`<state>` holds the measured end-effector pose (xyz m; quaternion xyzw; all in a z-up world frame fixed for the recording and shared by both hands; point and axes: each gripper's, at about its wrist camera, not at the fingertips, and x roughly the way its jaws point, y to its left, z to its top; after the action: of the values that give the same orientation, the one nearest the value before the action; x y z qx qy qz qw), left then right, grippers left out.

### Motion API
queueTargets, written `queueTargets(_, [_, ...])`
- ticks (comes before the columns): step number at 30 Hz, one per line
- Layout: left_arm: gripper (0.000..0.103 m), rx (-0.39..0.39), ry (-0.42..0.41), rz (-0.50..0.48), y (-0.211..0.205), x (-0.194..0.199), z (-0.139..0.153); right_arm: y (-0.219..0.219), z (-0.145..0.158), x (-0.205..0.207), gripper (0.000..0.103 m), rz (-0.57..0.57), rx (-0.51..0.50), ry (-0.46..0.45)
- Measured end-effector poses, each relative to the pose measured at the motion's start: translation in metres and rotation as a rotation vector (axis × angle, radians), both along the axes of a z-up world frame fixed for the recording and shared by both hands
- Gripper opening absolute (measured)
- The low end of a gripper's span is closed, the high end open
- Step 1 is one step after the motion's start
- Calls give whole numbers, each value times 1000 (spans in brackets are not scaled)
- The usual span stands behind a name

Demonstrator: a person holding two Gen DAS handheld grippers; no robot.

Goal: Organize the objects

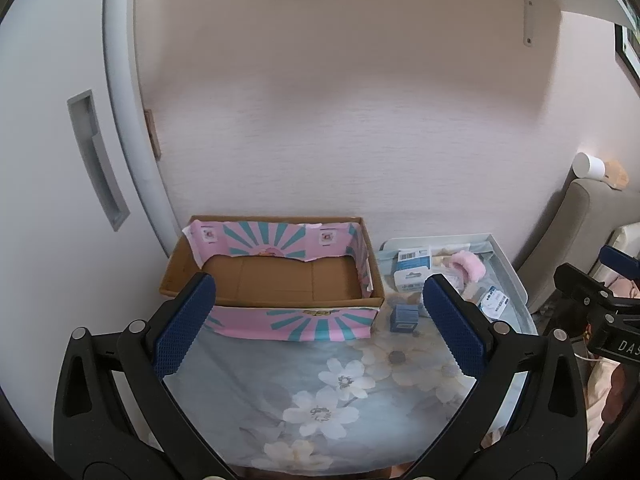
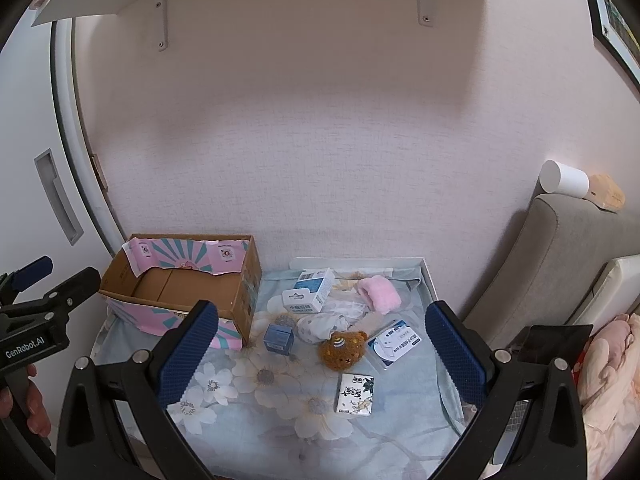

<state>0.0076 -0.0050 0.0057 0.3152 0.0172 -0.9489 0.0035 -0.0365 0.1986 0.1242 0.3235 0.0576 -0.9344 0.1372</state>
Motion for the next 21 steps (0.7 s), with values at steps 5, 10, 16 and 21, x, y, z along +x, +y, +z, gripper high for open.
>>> queueTargets(5, [103,6,-6,-5,2,-1,-1,5,0,2,103,-6,-1,-2])
queueTargets(10, [103,18,-22,-19,6,-6,-3,10,-3,-1,103,-17,0,-13])
queueTargets(16, [103,19,-48,-63,20,-23,-8,20,-14,-11,103,-41,-2,-57])
queueTargets(21, [103,19,-74,-117,36,-48,-11,28,-22,-21,103,-68,-3,-89])
